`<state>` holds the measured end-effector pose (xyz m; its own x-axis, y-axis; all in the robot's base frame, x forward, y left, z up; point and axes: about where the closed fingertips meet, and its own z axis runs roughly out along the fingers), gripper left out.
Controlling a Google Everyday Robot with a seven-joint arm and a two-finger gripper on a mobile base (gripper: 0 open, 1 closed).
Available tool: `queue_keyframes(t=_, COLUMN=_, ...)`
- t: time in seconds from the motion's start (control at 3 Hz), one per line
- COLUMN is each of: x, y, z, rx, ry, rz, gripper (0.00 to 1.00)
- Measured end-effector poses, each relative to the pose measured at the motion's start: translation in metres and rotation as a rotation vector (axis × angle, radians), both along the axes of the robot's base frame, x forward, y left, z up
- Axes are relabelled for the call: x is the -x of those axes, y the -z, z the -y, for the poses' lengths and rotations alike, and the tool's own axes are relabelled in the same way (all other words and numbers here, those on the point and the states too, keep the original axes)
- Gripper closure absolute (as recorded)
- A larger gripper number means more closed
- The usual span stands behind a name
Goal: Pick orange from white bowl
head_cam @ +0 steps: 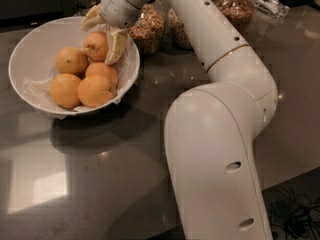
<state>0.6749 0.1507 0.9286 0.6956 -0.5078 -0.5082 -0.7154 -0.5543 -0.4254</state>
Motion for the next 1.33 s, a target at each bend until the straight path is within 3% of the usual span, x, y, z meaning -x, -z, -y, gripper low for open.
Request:
queue_keyframes(t=0.33, x=-0.0005, y=0.0002, z=-0.0036, rx=0.005, ry=-0.009, rz=-0.004, gripper=0.30)
queue_keyframes(t=0.67, x=-0.0016, y=0.0003, z=-0.0055, rx=0.008, ry=-0.012, rz=-0.009, gripper=0.47)
queue_keyframes(t=1.33, x=-0.0016, y=0.0002, z=-0.0055, rx=0.008, ry=-0.012, rz=-0.009, gripper=0.94)
